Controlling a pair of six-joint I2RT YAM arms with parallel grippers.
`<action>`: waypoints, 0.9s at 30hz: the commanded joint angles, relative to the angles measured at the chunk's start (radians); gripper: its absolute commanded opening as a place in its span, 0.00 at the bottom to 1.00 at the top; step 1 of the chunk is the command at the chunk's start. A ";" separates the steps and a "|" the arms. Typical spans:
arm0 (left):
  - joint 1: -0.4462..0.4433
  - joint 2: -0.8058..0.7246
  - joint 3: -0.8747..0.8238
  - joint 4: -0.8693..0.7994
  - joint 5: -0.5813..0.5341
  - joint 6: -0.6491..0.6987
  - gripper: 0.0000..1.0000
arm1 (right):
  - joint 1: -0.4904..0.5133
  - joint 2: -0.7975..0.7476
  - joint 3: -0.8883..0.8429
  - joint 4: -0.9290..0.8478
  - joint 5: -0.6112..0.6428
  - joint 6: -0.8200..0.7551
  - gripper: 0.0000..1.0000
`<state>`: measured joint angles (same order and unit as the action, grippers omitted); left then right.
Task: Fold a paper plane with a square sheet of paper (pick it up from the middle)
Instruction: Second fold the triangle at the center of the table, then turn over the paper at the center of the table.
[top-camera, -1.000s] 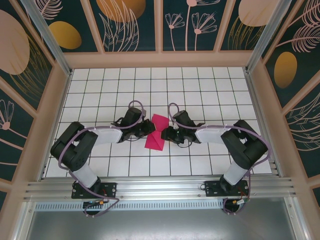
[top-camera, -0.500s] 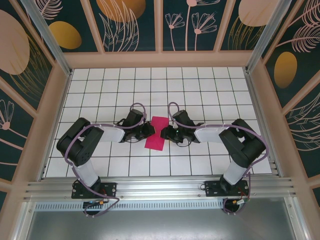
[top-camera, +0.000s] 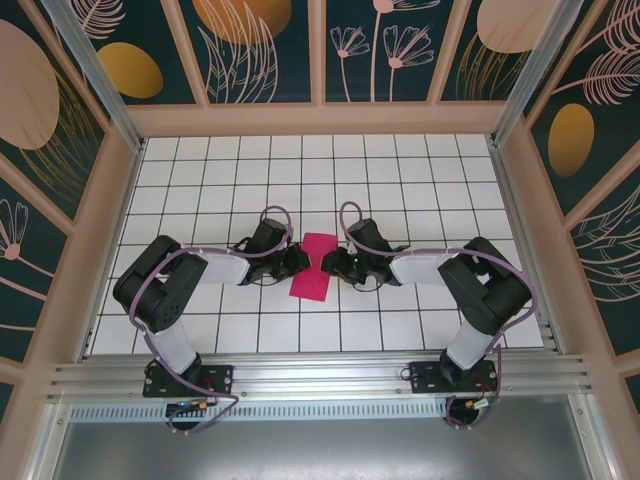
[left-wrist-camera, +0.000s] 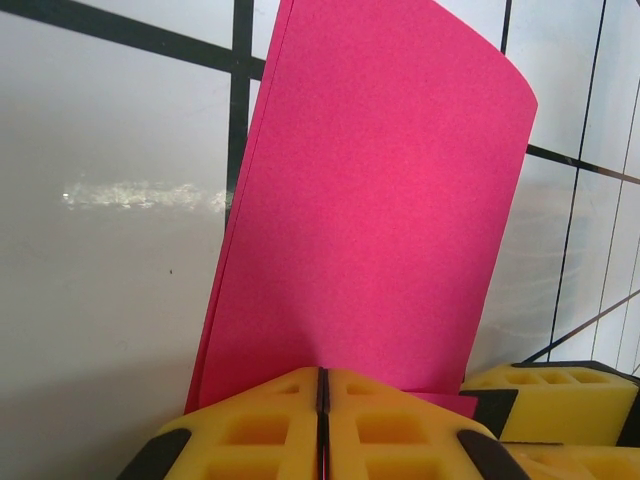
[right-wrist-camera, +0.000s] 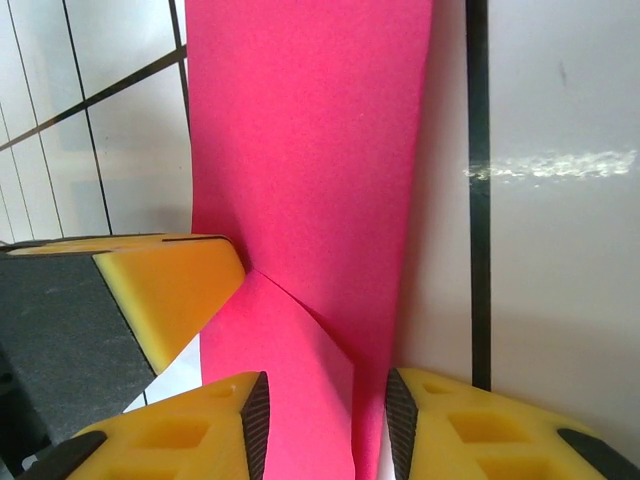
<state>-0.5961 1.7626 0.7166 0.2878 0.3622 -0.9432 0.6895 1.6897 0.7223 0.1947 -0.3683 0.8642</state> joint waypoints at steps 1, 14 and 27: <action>0.001 0.003 0.004 0.001 0.001 0.018 0.10 | -0.004 0.025 -0.010 0.046 -0.024 0.031 0.39; 0.000 -0.005 0.007 -0.005 -0.011 0.013 0.10 | -0.005 0.014 -0.033 0.098 -0.068 0.031 0.39; 0.000 -0.042 0.008 -0.021 -0.032 0.004 0.10 | -0.005 0.021 -0.095 0.226 -0.124 0.007 0.36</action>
<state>-0.5961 1.7493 0.7166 0.2829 0.3466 -0.9436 0.6880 1.6993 0.6479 0.3462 -0.4618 0.8799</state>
